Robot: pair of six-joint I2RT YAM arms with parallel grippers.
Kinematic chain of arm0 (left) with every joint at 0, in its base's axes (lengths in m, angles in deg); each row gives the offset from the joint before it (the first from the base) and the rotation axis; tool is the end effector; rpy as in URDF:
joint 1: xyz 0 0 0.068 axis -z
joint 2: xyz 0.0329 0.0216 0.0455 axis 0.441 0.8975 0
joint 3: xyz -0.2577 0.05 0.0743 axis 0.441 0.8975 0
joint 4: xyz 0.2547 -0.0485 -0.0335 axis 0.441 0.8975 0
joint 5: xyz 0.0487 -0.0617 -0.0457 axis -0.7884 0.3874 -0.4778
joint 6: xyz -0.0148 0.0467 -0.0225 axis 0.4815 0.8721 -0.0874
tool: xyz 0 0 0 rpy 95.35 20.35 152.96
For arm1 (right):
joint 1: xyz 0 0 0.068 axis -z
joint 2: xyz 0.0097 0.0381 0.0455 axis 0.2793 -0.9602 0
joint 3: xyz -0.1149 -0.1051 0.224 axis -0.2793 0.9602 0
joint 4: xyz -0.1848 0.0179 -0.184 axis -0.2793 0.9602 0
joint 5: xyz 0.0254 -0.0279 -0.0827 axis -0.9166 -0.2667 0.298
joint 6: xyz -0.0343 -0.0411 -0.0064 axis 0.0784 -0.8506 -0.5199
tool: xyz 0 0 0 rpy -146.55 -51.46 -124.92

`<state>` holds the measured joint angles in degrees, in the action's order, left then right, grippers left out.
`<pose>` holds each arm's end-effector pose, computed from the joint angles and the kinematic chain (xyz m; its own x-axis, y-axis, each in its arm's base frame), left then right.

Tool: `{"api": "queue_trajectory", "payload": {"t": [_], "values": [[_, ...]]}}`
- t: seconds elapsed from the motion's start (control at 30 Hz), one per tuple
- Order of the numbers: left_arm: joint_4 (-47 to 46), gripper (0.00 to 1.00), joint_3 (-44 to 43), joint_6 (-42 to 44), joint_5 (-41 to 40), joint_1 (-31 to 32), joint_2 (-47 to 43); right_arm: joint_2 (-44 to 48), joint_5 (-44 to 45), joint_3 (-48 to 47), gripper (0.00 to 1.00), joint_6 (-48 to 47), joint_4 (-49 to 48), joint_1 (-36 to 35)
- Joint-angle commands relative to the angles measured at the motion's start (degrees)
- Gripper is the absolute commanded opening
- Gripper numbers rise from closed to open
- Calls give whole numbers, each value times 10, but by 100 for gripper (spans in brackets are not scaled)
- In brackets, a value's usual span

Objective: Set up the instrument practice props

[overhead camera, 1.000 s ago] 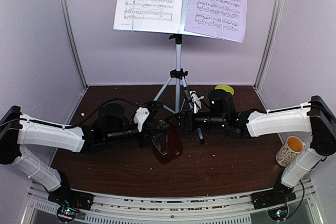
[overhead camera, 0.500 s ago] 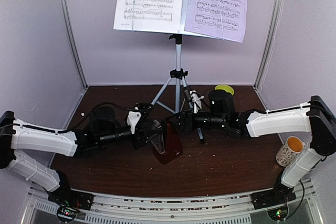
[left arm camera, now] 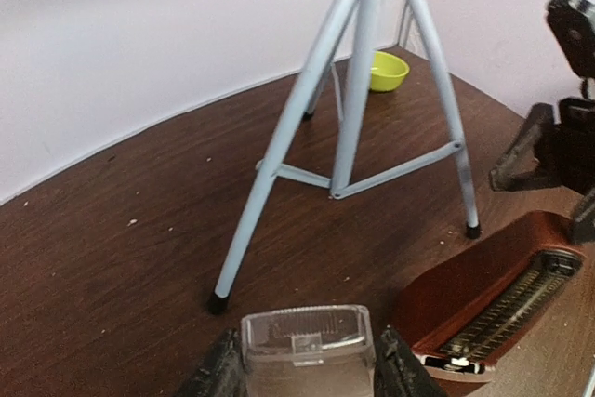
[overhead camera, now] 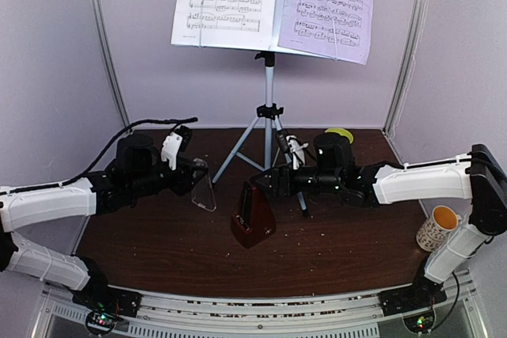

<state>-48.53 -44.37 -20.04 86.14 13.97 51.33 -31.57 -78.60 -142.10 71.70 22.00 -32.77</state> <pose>0.2032 -0.1729 0.2569 -0.3911 0.0623 -0.9182 0.6002 0.7736 -0.2032 0.2214 0.2745 0.2460 -0.5956 -0.0679 -0.8004 -0.7452 0.4185 0.5191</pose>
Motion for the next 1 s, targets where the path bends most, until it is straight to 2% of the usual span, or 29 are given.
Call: {"api": "queue_trajectory", "payload": {"t": [0.0,0.13,0.27,0.37,0.53,0.77,0.97], "values": [[175,17,-81,-60,-50,-37,24,5,10,-15,81,-6,68,-1],[293,16,-140,-88,-81,-74,68,12,10,-39,85,-7,74,-7],[343,16,-171,-103,-74,-113,102,21,10,-55,87,-10,83,-10],[356,16,-185,-105,-61,-138,134,33,12,-60,89,-11,86,-11],[359,16,-215,-101,-41,-169,192,59,19,-50,100,-13,86,-14],[365,17,-265,-91,-44,-190,287,99,54,-14,100,-28,99,-25],[361,17,-295,-92,-31,-207,334,117,74,16,100,-46,119,-30]]}}
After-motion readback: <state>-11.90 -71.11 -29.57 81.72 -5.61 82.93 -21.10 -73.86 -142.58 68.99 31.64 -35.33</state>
